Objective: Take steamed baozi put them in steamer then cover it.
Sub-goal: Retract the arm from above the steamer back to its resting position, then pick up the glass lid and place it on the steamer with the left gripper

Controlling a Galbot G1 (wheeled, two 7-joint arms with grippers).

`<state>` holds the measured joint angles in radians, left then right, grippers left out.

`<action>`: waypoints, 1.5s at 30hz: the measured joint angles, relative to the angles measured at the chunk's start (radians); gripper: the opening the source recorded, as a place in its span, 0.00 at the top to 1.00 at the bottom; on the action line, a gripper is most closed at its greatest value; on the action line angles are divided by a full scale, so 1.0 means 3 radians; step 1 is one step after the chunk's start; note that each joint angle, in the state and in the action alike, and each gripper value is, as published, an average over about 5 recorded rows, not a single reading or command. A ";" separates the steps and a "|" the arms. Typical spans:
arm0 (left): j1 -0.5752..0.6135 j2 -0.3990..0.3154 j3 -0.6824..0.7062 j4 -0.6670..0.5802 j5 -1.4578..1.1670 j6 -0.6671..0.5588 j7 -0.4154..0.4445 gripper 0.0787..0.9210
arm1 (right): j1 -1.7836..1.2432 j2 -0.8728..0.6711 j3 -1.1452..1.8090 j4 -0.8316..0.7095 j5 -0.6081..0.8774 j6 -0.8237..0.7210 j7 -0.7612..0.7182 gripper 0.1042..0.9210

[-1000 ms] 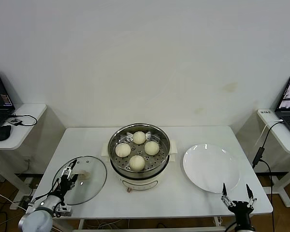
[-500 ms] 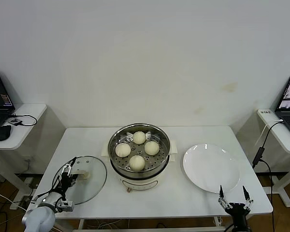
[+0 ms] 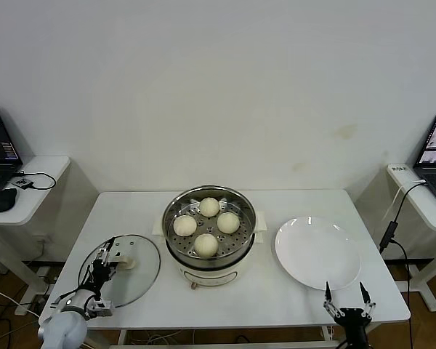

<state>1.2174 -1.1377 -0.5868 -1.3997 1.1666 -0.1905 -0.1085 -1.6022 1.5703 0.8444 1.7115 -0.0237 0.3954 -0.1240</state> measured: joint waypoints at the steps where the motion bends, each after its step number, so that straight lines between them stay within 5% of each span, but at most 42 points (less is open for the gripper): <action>1: 0.0002 -0.0003 -0.0001 0.0007 -0.0003 0.0000 0.0000 0.30 | -0.0001 0.0000 -0.0004 -0.0003 -0.0004 0.0003 0.0000 0.12; 20: -0.0007 -0.0084 -0.0039 0.0117 0.0025 -0.0077 -0.0200 0.92 | -0.0028 0.0007 -0.0076 -0.0021 -0.0084 0.0049 0.0011 0.12; 31: 0.0164 -0.0005 -0.0207 -0.0300 0.0020 0.0059 -0.0274 0.93 | -0.0044 -0.0009 -0.0145 -0.0002 -0.0136 0.0049 0.0015 0.12; 45: 0.0280 0.0248 -0.0453 -0.1291 -0.0227 0.0640 0.0229 0.93 | -0.0073 -0.0042 -0.0196 0.0039 -0.0152 0.0038 0.0016 0.12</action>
<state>1.3013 -1.0632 -0.7227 -1.7869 1.0984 0.0015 -0.0399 -1.6240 1.5578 0.7856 1.7231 -0.0694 0.4067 -0.1192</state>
